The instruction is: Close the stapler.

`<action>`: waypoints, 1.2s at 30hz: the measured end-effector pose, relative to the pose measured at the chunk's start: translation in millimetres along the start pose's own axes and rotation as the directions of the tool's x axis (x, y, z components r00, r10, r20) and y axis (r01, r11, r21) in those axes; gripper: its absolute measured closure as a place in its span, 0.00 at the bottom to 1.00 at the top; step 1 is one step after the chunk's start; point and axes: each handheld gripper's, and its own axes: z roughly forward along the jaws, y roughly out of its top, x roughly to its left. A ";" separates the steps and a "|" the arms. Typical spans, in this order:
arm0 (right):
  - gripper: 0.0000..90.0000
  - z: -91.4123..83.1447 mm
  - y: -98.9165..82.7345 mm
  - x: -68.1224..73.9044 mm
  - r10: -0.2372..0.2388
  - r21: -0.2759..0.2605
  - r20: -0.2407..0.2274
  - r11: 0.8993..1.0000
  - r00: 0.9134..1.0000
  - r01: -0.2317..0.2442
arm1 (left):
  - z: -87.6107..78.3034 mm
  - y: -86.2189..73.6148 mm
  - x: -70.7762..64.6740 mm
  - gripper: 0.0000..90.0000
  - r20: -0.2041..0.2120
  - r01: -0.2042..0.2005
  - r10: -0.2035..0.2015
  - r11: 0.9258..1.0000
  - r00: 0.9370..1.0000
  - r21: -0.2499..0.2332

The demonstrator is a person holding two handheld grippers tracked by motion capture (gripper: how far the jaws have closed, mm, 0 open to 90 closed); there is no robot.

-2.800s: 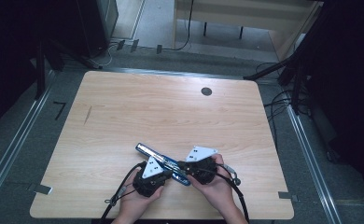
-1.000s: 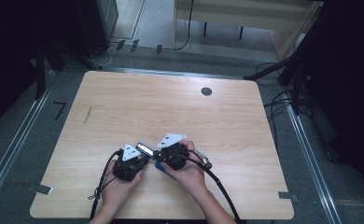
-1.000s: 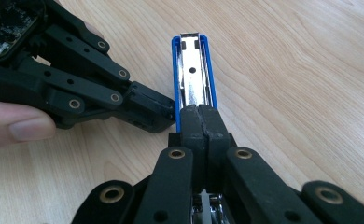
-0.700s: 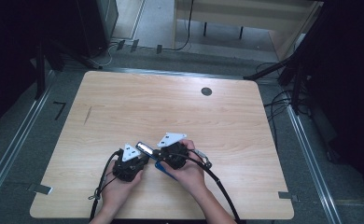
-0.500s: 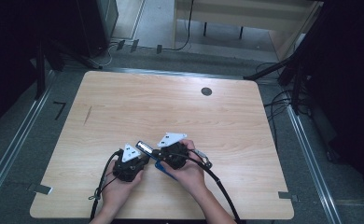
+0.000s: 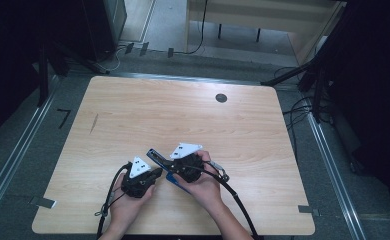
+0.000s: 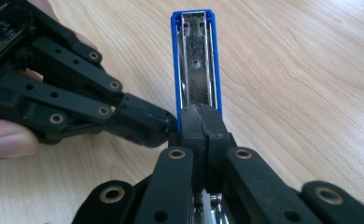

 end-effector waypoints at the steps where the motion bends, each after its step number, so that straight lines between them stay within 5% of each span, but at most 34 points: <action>1: 1.00 -0.6 -0.1 0.2 0.002 0.000 0.002 1.000 1.000 -0.002 | -0.4 -0.9 -0.2 1.00 0.003 -0.001 0.001 1.000 1.000 0.002; 14: 1.00 -13.0 0.9 0.7 0.002 -0.021 0.013 1.000 1.000 -0.002 | -1.3 -6.2 -7.5 1.00 0.052 -0.006 0.007 1.000 0.999 -0.010; 36: 1.00 -25.9 -1.6 0.9 0.013 -0.052 0.014 0.999 1.000 -0.013 | 6.2 -7.1 -33.4 1.00 0.095 -0.073 0.072 0.997 0.993 0.001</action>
